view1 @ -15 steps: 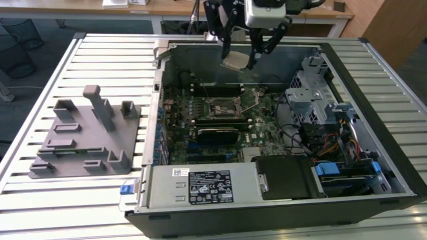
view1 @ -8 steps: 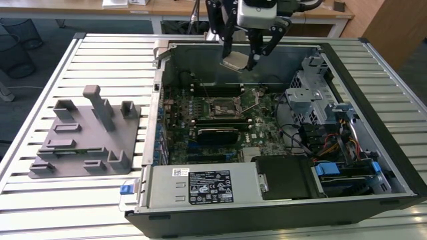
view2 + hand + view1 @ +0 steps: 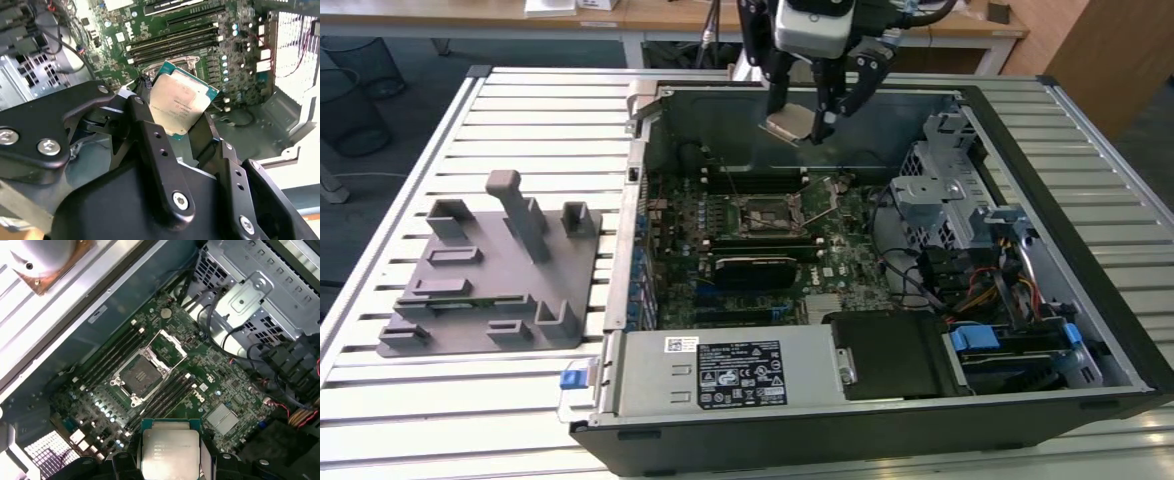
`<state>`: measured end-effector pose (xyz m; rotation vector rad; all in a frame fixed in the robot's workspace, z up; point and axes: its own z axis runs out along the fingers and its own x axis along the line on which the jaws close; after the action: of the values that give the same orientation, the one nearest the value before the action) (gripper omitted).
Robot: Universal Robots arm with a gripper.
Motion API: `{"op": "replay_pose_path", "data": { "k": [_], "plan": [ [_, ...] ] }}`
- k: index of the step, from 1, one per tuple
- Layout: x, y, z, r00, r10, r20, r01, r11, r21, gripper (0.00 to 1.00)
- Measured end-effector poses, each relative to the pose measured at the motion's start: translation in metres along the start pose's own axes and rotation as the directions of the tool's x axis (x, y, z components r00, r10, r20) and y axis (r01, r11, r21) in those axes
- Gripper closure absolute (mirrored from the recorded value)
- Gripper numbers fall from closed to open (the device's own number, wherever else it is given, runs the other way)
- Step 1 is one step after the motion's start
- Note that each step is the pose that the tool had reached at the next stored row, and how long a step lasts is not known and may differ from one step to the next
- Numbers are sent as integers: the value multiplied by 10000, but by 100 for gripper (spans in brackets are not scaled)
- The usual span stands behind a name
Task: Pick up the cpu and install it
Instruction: 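Place the cpu into insertion slot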
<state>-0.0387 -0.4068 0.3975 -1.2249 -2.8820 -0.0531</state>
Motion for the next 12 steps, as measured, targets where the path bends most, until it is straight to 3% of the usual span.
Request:
{"op": "replay_pose_path", "data": {
  "k": [6, 12],
  "plan": [
    [0, 0, 16, 9943, 1070, 42, -1069, 9943, -13, 46],
    [-1, -1, 34, 9766, 2149, 77, -2149, 9766, -36, 46]
  ]
}}
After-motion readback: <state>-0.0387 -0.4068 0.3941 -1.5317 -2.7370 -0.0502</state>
